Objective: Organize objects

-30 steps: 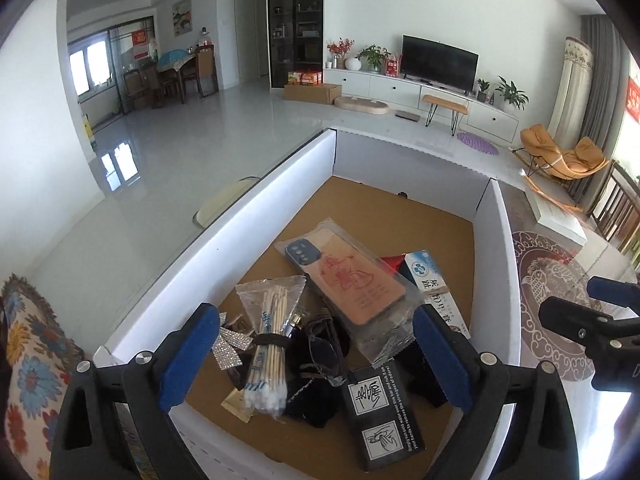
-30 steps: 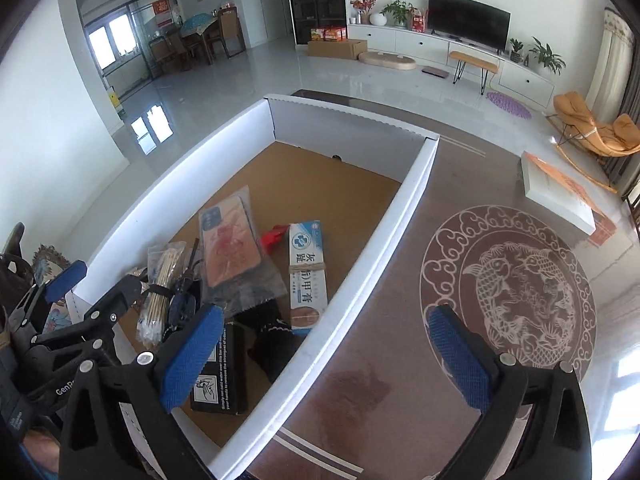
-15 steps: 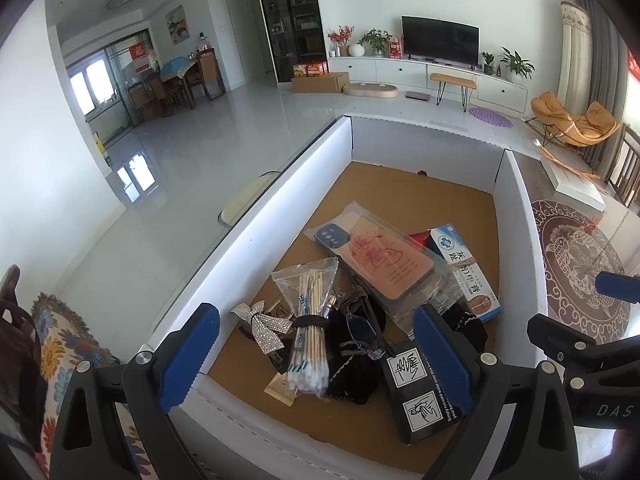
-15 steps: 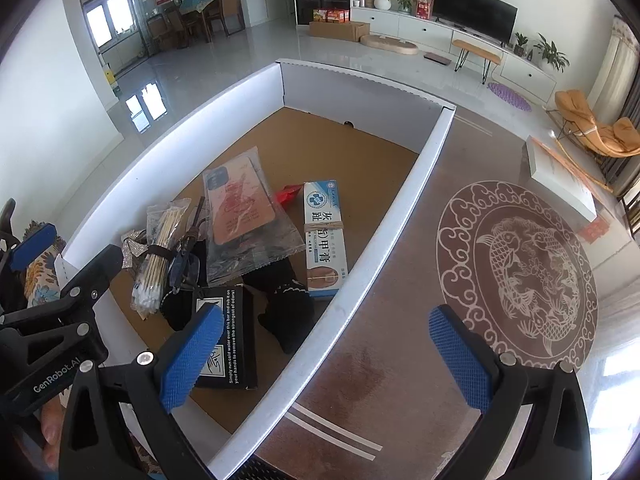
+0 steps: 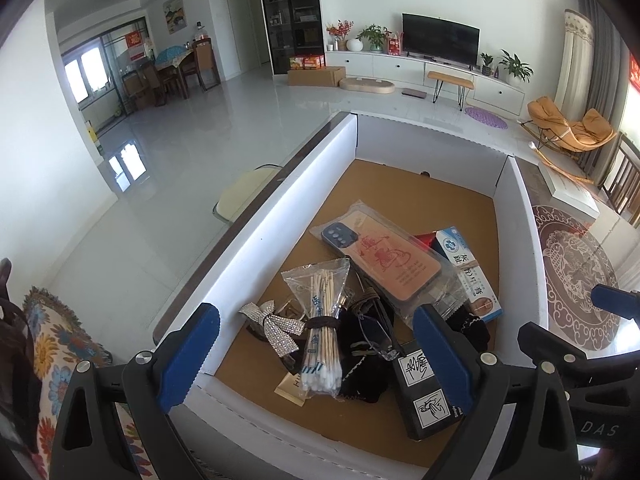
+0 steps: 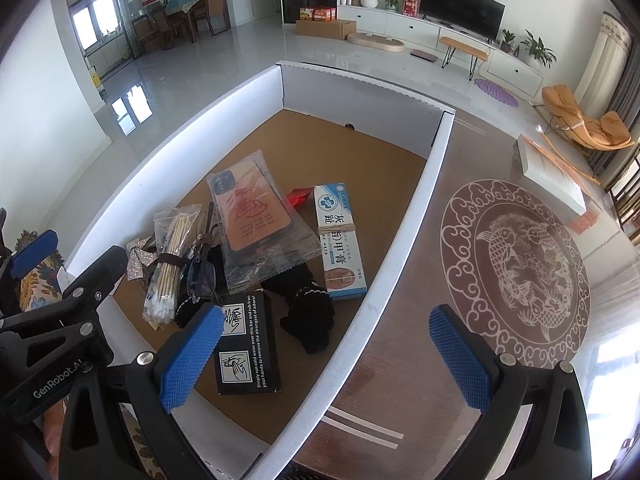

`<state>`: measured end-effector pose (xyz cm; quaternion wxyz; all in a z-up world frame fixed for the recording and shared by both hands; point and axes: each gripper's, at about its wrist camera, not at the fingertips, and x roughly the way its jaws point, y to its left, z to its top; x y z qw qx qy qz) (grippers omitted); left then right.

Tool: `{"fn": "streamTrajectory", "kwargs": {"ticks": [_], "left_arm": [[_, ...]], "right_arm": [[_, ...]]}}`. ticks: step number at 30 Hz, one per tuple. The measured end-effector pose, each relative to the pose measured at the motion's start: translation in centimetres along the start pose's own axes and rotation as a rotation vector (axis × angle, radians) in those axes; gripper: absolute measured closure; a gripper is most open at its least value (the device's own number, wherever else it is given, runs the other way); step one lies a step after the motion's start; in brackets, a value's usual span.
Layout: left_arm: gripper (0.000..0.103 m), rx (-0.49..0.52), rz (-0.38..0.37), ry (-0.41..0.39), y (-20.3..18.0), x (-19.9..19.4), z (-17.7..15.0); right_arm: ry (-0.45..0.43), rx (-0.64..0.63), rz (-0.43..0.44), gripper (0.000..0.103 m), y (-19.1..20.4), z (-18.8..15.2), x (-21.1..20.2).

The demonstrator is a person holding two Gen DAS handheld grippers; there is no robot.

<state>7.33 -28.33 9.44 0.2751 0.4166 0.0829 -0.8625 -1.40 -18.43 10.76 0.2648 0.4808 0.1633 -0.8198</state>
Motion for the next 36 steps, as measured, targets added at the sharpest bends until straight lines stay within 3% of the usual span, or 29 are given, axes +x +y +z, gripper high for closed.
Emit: {"fn": "streamTrajectory", "kwargs": {"ticks": [32,36], "left_arm": [[0.005,-0.024,-0.019,-0.023,1.5,0.4,0.9],[0.005,-0.023,0.029,-0.063,1.4,-0.3,0.9]], "right_arm": [[-0.032,0.06,0.005,0.0,0.7,0.8,-1.1],[-0.036,0.068,0.01,0.0,0.5,0.7,-1.2]]}}
